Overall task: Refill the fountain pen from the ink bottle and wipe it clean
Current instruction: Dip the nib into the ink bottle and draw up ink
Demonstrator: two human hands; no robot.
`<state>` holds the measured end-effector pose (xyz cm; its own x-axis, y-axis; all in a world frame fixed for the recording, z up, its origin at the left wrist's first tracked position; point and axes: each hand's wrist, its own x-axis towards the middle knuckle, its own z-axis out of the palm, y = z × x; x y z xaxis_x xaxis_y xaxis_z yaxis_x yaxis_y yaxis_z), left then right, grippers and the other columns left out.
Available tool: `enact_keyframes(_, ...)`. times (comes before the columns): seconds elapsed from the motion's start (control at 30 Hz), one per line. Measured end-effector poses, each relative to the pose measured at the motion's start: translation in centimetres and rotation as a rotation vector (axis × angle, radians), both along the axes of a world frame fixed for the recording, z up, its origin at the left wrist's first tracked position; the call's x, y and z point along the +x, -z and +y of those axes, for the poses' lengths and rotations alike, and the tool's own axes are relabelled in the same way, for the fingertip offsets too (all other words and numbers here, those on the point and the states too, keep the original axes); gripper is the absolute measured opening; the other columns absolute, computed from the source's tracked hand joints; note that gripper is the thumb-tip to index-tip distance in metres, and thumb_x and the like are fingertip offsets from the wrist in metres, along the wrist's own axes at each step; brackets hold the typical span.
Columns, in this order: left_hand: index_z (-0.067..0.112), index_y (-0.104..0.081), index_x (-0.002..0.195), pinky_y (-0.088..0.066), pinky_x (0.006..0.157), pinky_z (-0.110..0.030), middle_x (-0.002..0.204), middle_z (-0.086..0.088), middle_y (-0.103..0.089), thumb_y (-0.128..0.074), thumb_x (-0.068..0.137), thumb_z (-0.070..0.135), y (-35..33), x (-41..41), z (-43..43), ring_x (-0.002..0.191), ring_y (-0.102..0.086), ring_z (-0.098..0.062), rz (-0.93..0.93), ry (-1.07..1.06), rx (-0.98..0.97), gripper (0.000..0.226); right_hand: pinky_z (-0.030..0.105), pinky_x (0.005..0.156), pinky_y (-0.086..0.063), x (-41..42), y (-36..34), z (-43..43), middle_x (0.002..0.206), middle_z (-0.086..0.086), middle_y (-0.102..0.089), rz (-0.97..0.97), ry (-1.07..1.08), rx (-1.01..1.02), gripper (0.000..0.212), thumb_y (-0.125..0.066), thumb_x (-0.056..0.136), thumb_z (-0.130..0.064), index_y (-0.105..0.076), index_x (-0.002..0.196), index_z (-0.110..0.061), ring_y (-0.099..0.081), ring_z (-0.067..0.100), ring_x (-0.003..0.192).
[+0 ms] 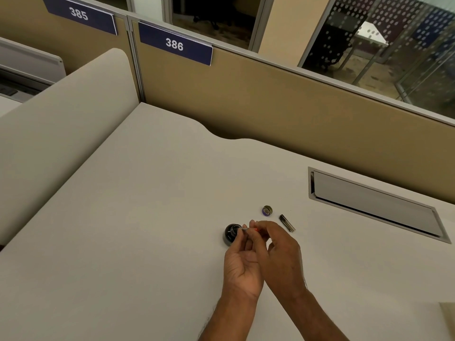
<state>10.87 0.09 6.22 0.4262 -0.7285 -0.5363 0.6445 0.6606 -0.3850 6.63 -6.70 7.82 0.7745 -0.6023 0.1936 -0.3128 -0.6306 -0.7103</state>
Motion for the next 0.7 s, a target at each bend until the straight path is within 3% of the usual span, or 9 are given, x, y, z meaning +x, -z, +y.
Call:
enact_keyframes(0.1, -0.003, -0.068, 0.110, -0.064, 0.059, -0.049, 0.107, -0.023, -0.074, -0.065, 0.085, 0.013, -0.29, -0.02, -0.12, 0.090, -0.077, -0.039, -0.011, -0.012, 0.034, 0.030, 0.023, 0.084, -0.057, -0.09, 0.00, 0.03, 0.100, -0.014, -0.075, -0.009, -0.017, 0.030, 0.017, -0.070, 0.093, -0.015, -0.073, 0.108, -0.019, -0.069, 0.001, 0.096)
enact_keyframes(0.2, -0.003, -0.069, 0.107, -0.064, 0.057, -0.047, 0.097, -0.022, -0.076, -0.066, 0.083, 0.011, -0.44, -0.08, -0.09, 0.080, -0.079, -0.037, 0.003, -0.031, 0.020, 0.028, 0.025, 0.083, -0.058, -0.04, 0.07, 0.07, 0.098, -0.012, -0.076, -0.006, -0.009, 0.047, 0.013, -0.069, 0.093, -0.014, -0.075, 0.104, -0.018, -0.069, 0.001, 0.094)
enact_keyframes(0.27, -0.003, -0.068, 0.114, -0.065, 0.064, -0.047, 0.104, -0.021, -0.074, -0.064, 0.087, 0.013, -0.34, -0.08, -0.06, 0.084, -0.078, -0.036, 0.002, -0.017, 0.025, 0.032, 0.024, 0.077, -0.058, 0.08, 0.12, 0.09, 0.093, -0.012, -0.075, -0.003, 0.003, 0.037, 0.008, -0.069, 0.093, -0.017, -0.074, 0.099, -0.018, -0.070, 0.002, 0.089)
enact_keyframes(0.33, -0.003, -0.066, 0.121, -0.062, 0.079, -0.048, 0.111, -0.020, -0.072, -0.061, 0.094, 0.015, -0.23, -0.06, -0.05, 0.093, -0.076, -0.035, 0.002, -0.001, 0.037, 0.033, 0.021, 0.072, -0.055, 0.17, 0.11, 0.11, 0.090, -0.013, -0.075, 0.001, 0.004, 0.011, 0.006, -0.070, 0.093, -0.019, -0.074, 0.098, -0.020, -0.069, 0.002, 0.085)
enact_keyframes(0.4, -0.003, -0.064, 0.124, -0.060, 0.085, -0.046, 0.116, -0.020, -0.069, -0.060, 0.096, 0.016, -0.33, -0.02, -0.05, 0.103, -0.071, -0.035, 0.006, 0.013, 0.044, 0.034, 0.020, 0.075, -0.056, 0.18, 0.11, 0.08, 0.093, -0.013, -0.075, -0.004, -0.007, 0.003, 0.010, -0.071, 0.092, -0.019, -0.074, 0.102, -0.020, -0.069, 0.002, 0.088)
enact_keyframes(0.47, -0.002, -0.067, 0.117, -0.062, 0.080, -0.048, 0.114, -0.020, -0.070, -0.064, 0.089, 0.014, -0.60, 0.05, -0.06, 0.104, -0.070, -0.035, -0.007, 0.012, 0.045, 0.033, 0.019, 0.081, -0.056, 0.11, 0.12, 0.02, 0.098, -0.014, -0.075, -0.006, -0.022, 0.011, 0.016, -0.072, 0.092, -0.017, -0.073, 0.107, -0.020, -0.068, 0.000, 0.094)
enact_keyframes(0.57, -0.001, -0.070, 0.103, -0.064, 0.058, -0.046, 0.099, -0.020, -0.074, -0.066, 0.083, 0.013, -0.74, 0.09, -0.13, 0.086, -0.077, -0.035, -0.017, -0.015, 0.044, 0.025, 0.022, 0.086, -0.057, -0.02, 0.27, -0.07, 0.103, -0.012, -0.075, -0.011, -0.027, 0.010, 0.019, -0.070, 0.092, -0.013, -0.073, 0.110, -0.018, -0.068, 0.000, 0.099)
enact_keyframes(0.7, -0.002, -0.068, 0.109, -0.063, 0.056, -0.045, 0.105, -0.020, -0.072, -0.065, 0.085, 0.012, -0.63, 0.13, -0.13, 0.093, -0.074, -0.033, 0.011, -0.021, 0.012, 0.028, 0.024, 0.076, -0.057, 0.12, 0.40, -0.07, 0.094, -0.013, -0.075, -0.005, -0.011, 0.027, 0.008, -0.069, 0.093, -0.015, -0.073, 0.099, -0.020, -0.069, 0.004, 0.091)
